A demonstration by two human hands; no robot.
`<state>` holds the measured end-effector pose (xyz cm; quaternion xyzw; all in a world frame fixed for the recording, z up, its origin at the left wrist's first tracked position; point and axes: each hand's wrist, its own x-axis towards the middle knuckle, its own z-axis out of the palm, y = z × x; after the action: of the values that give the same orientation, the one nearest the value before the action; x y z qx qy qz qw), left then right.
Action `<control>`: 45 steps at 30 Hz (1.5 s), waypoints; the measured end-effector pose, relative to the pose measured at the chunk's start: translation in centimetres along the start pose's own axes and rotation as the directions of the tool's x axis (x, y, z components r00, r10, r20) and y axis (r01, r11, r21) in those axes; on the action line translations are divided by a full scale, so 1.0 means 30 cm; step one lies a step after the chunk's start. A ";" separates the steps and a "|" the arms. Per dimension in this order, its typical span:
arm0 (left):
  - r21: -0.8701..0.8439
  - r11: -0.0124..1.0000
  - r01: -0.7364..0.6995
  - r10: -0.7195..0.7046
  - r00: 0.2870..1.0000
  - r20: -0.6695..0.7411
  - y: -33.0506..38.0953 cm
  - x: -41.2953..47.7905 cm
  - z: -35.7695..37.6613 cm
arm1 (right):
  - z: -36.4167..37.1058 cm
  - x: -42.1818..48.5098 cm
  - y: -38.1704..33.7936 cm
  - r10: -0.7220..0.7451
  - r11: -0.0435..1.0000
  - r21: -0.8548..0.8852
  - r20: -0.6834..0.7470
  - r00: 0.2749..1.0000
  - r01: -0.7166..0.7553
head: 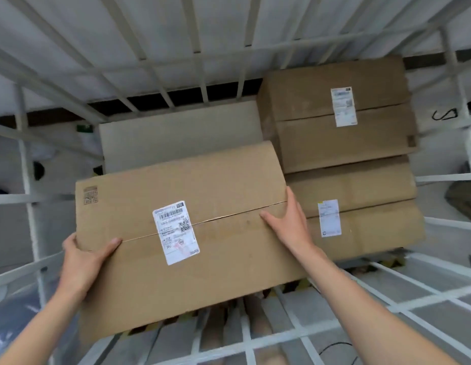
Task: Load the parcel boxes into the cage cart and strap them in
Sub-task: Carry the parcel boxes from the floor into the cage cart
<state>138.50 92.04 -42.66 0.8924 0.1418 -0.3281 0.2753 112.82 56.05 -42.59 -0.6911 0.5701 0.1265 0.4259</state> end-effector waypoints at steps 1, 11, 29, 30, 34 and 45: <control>-0.002 1.000 -0.007 0.007 1.000 -0.004 -0.004 0.044 0.040 | 0.024 0.048 0.012 -0.009 1.000 -0.006 0.001 1.000 0.009; 0.017 0.991 -0.131 0.132 0.990 -0.054 0.018 0.394 0.384 | 0.147 0.400 0.188 -0.061 0.997 -0.047 -0.027 0.998 0.060; 0.630 0.601 -0.492 0.321 0.870 0.374 -0.035 0.111 0.714 | 0.418 0.236 0.166 -0.096 0.604 -0.751 0.263 0.960 0.266; 0.627 0.604 -0.492 0.329 0.871 0.366 0.006 0.142 0.711 | 0.408 0.269 0.131 -0.097 0.614 -0.744 0.259 0.961 0.263; 0.647 0.582 -0.493 0.375 0.869 0.324 0.196 0.283 0.708 | 0.366 0.424 -0.044 -0.113 0.639 -0.727 0.233 0.966 0.251; 0.622 0.637 -0.454 0.343 0.891 0.299 0.549 0.502 0.720 | 0.280 0.731 -0.342 -0.112 0.701 -0.665 0.256 0.960 0.259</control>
<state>145.89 67.20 -59.78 0.9111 -0.2099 -0.3547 0.0069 131.60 47.16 -57.61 -0.8379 0.3638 0.3536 0.2014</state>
